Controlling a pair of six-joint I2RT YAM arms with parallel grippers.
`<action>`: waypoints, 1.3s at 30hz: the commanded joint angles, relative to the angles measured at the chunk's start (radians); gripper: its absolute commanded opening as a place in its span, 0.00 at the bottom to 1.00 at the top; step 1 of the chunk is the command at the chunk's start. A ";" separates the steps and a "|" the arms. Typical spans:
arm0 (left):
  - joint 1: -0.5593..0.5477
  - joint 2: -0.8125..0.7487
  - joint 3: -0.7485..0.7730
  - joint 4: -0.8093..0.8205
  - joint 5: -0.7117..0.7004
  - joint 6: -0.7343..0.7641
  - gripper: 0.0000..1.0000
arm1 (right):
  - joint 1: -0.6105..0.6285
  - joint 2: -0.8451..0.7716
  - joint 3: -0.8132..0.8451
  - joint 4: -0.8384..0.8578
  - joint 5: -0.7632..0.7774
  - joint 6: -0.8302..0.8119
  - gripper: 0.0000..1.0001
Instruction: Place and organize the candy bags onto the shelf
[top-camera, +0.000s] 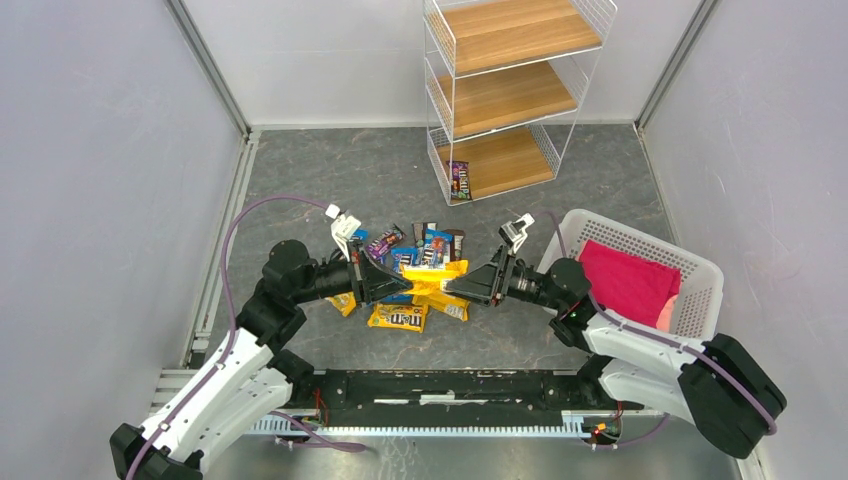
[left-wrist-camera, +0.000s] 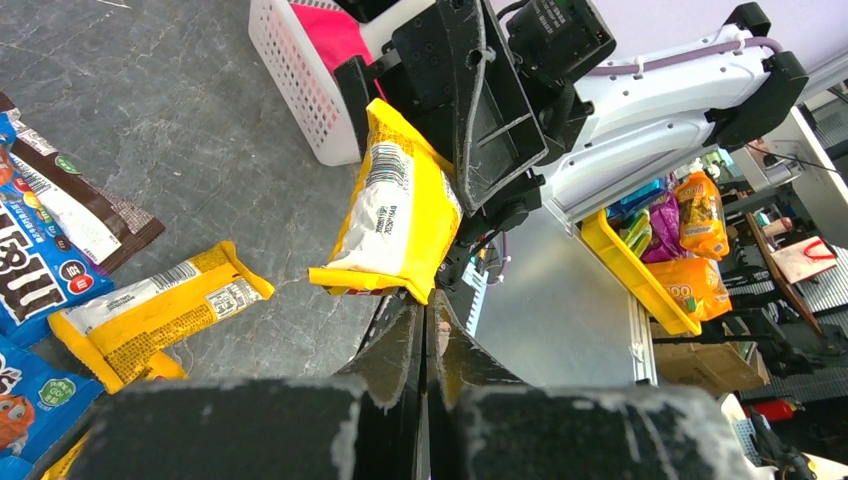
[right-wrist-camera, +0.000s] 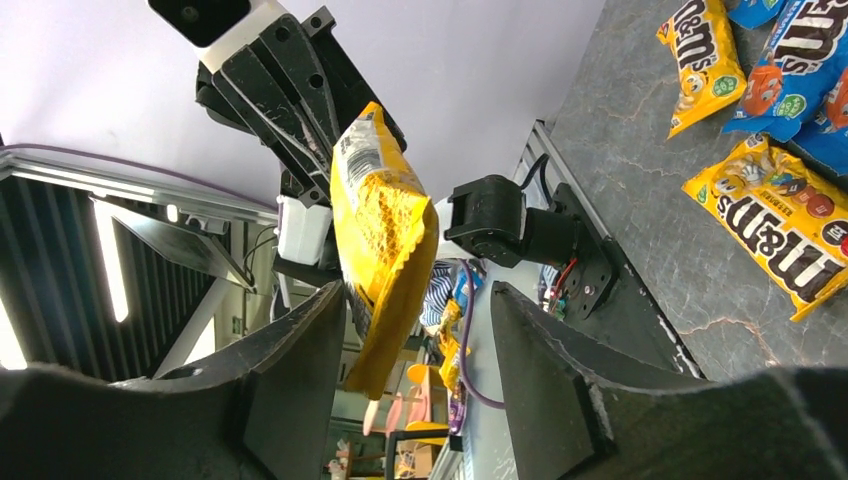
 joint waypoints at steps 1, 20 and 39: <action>-0.003 -0.002 0.012 0.062 0.041 0.003 0.02 | 0.003 0.049 0.035 0.141 -0.017 0.066 0.62; -0.004 0.053 0.089 -0.099 -0.086 0.099 0.25 | 0.002 -0.003 0.004 0.146 0.030 0.065 0.23; -0.002 0.458 0.885 -0.313 -1.113 0.238 1.00 | -0.312 -0.166 0.130 -0.387 0.305 -0.230 0.16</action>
